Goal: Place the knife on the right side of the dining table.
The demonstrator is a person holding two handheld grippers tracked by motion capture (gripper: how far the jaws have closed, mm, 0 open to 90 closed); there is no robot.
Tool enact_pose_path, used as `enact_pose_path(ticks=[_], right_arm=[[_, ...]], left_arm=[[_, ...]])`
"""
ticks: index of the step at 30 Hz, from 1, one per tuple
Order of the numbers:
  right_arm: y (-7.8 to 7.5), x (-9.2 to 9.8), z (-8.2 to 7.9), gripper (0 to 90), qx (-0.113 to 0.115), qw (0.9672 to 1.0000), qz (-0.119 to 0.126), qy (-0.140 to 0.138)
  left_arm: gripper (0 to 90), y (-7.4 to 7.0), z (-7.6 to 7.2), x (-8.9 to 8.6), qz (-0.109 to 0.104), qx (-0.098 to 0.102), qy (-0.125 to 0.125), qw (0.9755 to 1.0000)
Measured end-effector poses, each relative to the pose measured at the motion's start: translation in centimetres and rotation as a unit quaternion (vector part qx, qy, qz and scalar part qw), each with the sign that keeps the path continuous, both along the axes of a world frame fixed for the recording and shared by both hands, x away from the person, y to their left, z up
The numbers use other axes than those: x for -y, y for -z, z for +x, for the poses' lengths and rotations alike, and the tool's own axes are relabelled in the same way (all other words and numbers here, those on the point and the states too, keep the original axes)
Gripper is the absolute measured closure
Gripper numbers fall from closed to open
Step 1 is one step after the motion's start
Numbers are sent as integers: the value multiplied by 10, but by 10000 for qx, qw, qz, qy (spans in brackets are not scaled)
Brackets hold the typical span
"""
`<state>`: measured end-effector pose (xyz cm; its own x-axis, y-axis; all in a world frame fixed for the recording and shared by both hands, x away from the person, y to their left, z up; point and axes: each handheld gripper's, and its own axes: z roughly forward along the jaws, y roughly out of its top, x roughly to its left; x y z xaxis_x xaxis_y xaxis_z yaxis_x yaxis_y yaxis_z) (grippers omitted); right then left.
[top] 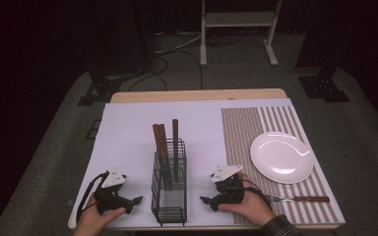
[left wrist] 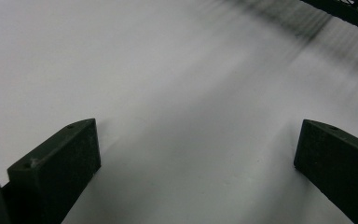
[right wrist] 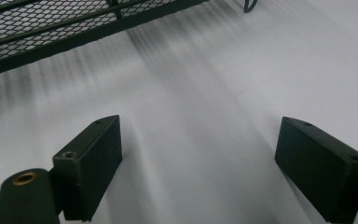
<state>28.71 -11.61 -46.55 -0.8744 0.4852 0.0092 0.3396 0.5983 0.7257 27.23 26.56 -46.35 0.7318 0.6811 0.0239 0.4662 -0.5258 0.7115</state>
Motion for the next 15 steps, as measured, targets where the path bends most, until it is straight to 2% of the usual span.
enact_pose_path(ticks=[15], right_arm=[[-3,0,2,131,-115,9999,53,40]], left_arm=[[0,0,0,0,3,2,0,10000]])
